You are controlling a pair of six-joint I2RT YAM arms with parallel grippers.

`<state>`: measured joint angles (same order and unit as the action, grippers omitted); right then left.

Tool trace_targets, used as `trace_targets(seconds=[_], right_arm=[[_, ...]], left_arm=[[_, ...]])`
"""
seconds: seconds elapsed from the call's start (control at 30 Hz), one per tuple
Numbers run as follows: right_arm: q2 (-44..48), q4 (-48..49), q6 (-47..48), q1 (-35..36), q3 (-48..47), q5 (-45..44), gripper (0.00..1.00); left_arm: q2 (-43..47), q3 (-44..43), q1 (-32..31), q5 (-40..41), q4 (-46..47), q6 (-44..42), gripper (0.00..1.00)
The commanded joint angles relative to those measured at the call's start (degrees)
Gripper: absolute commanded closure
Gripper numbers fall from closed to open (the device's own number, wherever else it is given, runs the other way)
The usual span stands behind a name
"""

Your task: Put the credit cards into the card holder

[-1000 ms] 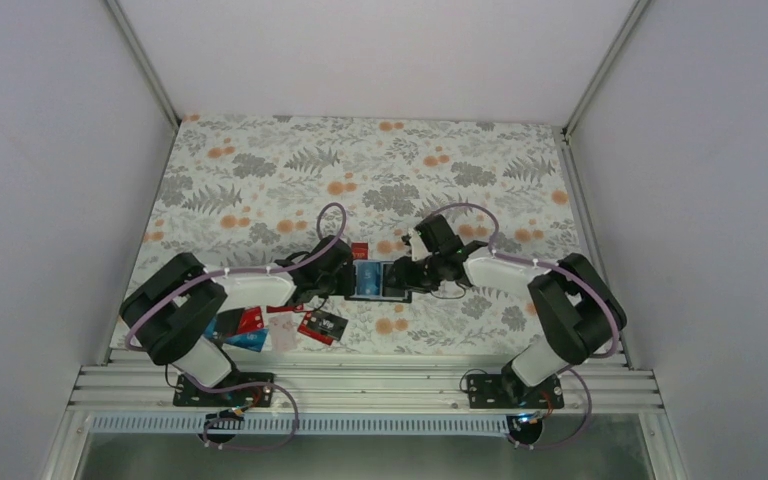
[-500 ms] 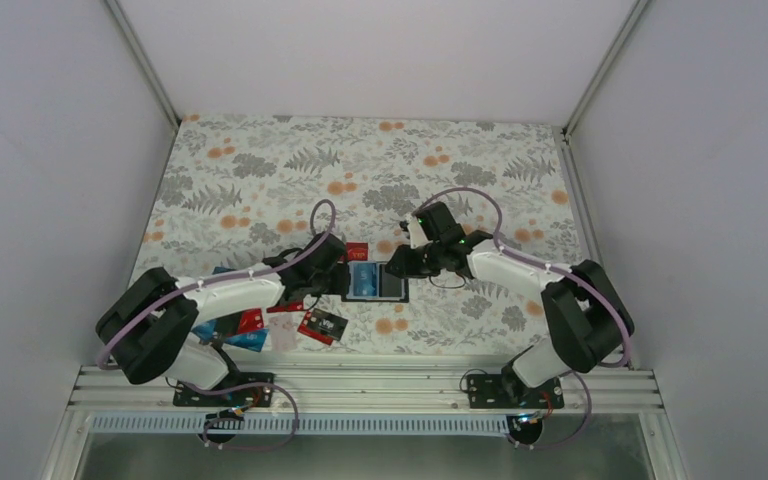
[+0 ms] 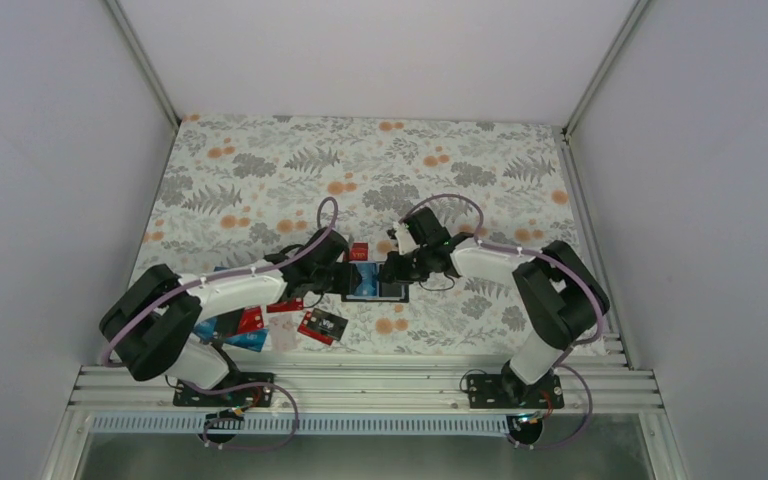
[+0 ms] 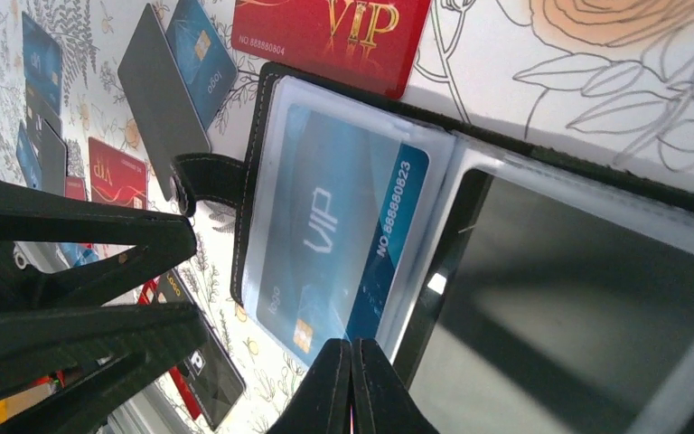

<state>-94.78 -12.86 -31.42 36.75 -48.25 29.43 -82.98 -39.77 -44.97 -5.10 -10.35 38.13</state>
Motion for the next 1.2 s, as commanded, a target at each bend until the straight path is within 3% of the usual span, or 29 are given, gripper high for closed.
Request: trace_targets(seconds=[0.0,0.5,1.17], right_arm=[[-2.9,3.2,0.3,0.8,-2.1,1.6,0.96],[-5.6,2.1,0.9,1.4,-2.8,-2.9,0.96],[-8.8,4.9,0.4,2.6,-2.3,-0.7,0.95]], left_arm=[[-1.5,-1.6,1.2,-2.6,1.0,-1.2,0.62],[-4.5,-1.2,2.8,-4.2,1.7,-2.2,0.61],[-5.6,-0.7,3.6,-7.1,3.8,-2.0,0.62]])
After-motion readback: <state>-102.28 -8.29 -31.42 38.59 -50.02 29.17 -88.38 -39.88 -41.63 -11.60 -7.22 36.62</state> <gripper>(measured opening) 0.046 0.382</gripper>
